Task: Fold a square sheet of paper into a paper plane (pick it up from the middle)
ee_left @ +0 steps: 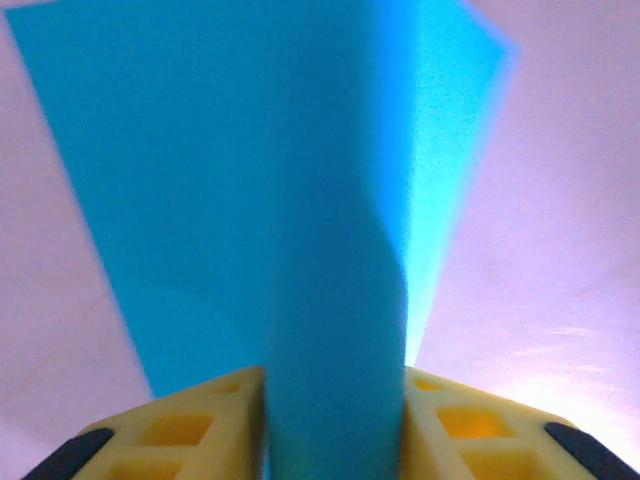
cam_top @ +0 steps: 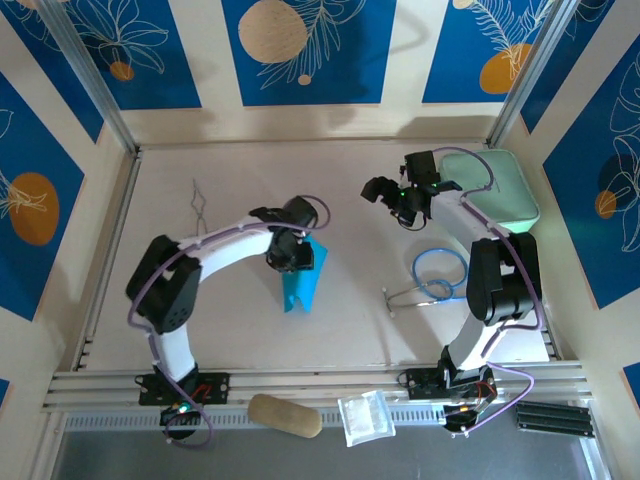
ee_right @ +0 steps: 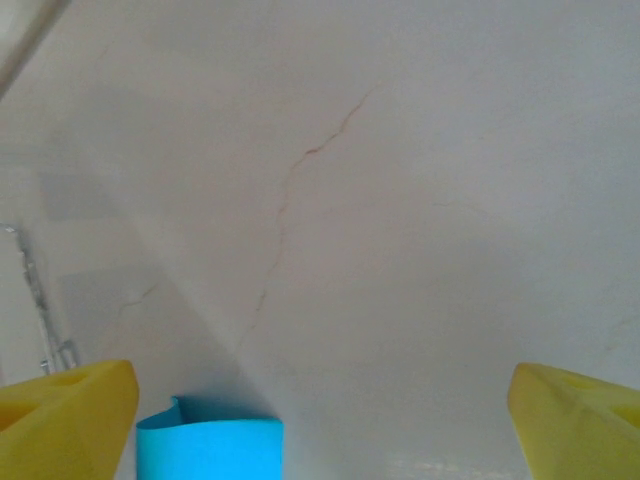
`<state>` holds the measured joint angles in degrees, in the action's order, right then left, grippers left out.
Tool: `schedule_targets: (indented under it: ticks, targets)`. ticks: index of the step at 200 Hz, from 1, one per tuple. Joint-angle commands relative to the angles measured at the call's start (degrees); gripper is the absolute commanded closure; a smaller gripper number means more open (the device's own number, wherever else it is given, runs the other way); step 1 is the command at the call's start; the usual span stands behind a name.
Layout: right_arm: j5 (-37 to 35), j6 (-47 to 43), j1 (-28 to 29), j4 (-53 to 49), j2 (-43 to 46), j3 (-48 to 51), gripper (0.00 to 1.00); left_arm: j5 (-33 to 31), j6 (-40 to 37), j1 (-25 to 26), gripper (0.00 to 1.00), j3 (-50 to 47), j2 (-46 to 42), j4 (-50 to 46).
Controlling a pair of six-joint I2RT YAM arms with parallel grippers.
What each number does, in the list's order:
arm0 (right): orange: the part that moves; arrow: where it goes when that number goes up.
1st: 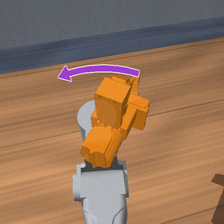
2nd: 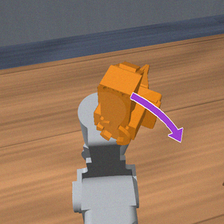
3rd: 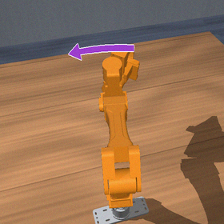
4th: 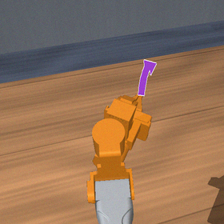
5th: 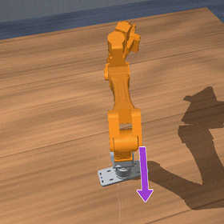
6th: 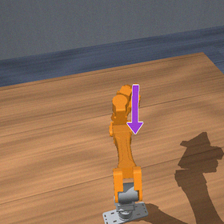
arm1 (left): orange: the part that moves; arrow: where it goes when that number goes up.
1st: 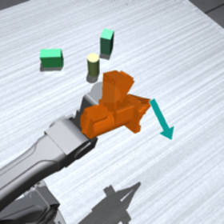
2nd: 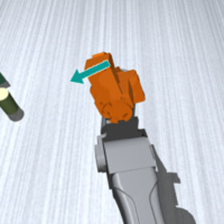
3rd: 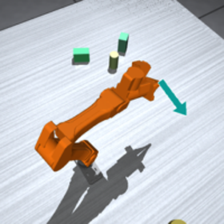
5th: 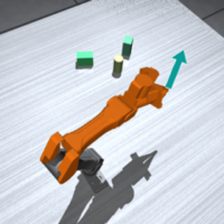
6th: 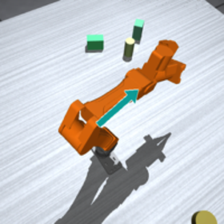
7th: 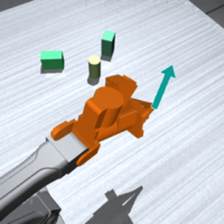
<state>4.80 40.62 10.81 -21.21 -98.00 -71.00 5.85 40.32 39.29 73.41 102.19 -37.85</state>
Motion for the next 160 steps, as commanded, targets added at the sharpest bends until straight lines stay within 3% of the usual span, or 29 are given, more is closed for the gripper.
schedule_targets:
  ticks: [1,26,49,95,118,137,160]
  targets:
    - [5.45,1.78,0.01,3.19,2.76,1.98,0.05,11.02,3.27,-3.03,0.66,-4.11,-5.07,12.44]
    - [7.48,0.77,-0.12,5.27,3.85,3.19,0.05,15.95,7.85,-5.01,0.66,-8.78,-7.44,24.18]
    - [12.51,-0.25,0.34,7.25,3.39,3.75,0.07,15.31,9.76,-5.71,0.66,-11.17,-6.41,28.43]
    - [18.38,1.39,3.74,10.22,0.96,7.12,0.20,7.89,7.93,-5.98,0.66,-13.83,-2.93,26.70]
    - [20.37,1.23,6.88,11.40,-0.77,8.29,0.26,7.75,6.87,-6.26,0.70,-15.02,-1.29,26.09]
    - [18.58,0.26,10.68,9.94,-2.37,7.73,0.29,7.58,6.47,-6.49,0.71,-15.63,-0.29,25.26]
    - [17.48,0.68,13.96,8.39,-5.15,6.26,0.40,6.10,6.09,-6.52,0.73,-16.41,-0.33,24.75]
